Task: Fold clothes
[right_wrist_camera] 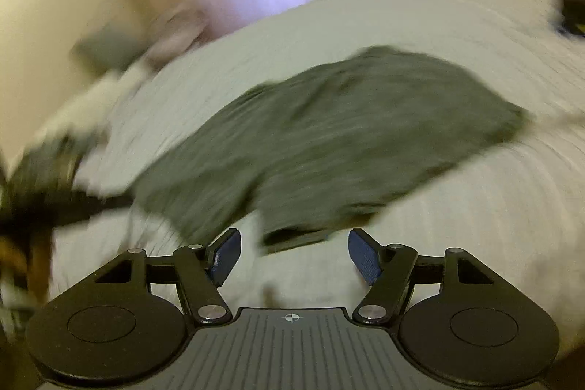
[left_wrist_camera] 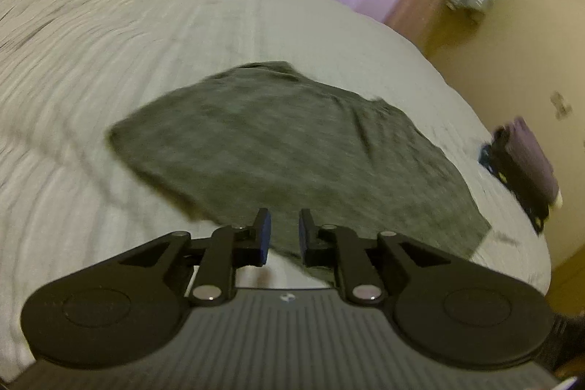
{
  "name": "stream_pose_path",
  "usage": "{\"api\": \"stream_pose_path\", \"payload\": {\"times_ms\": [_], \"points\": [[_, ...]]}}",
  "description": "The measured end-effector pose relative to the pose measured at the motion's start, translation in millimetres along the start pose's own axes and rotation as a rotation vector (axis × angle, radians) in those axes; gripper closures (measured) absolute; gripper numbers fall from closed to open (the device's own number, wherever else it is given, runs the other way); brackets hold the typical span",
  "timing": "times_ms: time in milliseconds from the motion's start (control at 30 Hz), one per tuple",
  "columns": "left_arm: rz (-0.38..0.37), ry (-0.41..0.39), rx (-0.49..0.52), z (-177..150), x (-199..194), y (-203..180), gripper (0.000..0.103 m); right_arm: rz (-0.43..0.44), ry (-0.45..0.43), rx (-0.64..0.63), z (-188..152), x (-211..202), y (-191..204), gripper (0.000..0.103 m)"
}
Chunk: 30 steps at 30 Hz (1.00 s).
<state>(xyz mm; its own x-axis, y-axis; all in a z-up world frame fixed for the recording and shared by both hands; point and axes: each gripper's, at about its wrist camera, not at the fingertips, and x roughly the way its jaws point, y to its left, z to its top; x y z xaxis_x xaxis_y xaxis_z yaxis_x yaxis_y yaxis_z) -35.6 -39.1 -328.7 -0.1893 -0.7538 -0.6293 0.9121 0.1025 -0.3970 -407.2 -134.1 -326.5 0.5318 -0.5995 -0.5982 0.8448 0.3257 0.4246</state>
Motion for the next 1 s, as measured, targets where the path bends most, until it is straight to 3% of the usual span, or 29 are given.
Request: {"api": "stream_pose_path", "payload": {"times_ms": [67, 200, 233, 300, 367, 433, 500, 600, 733, 833, 1000], "points": [[-0.012, 0.007, 0.033, 0, 12, -17, 0.092, -0.041, -0.043, 0.058, 12, -10, -20, 0.034], [0.002, 0.063, 0.065, -10, 44, -44, 0.092, -0.088, -0.113, 0.037, 27, -14, -37, 0.035], [0.011, 0.091, 0.062, -15, 52, -48, 0.092, -0.106, -0.110, 0.037, 30, -9, -42, 0.035], [0.026, 0.155, 0.044, -31, 63, -53, 0.092, -0.142, -0.017, 0.070, 29, 8, -54, 0.035], [0.036, 0.149, 0.075, -46, 57, -59, 0.092, -0.166, 0.030, 0.074, 21, 11, -62, 0.035], [0.037, 0.156, 0.090, -51, 48, -60, 0.092, -0.153, 0.039, 0.054, 19, 5, -61, 0.035], [0.014, 0.172, 0.043, -47, 37, -54, 0.092, -0.144, 0.017, 0.074, 24, -8, -65, 0.035], [-0.017, 0.114, -0.017, -30, 23, -44, 0.092, -0.122, -0.085, 0.139, 41, -24, -79, 0.035], [-0.018, 0.043, -0.027, -8, 20, -39, 0.091, -0.069, -0.175, 0.378, 62, -15, -127, 0.035], [-0.004, 0.035, -0.043, 3, 27, -32, 0.091, -0.030, -0.177, 0.557, 65, 5, -161, 0.050], [-0.014, 0.040, -0.074, 14, 40, -20, 0.091, -0.080, -0.198, 0.566, 72, 16, -177, 0.050]]}}
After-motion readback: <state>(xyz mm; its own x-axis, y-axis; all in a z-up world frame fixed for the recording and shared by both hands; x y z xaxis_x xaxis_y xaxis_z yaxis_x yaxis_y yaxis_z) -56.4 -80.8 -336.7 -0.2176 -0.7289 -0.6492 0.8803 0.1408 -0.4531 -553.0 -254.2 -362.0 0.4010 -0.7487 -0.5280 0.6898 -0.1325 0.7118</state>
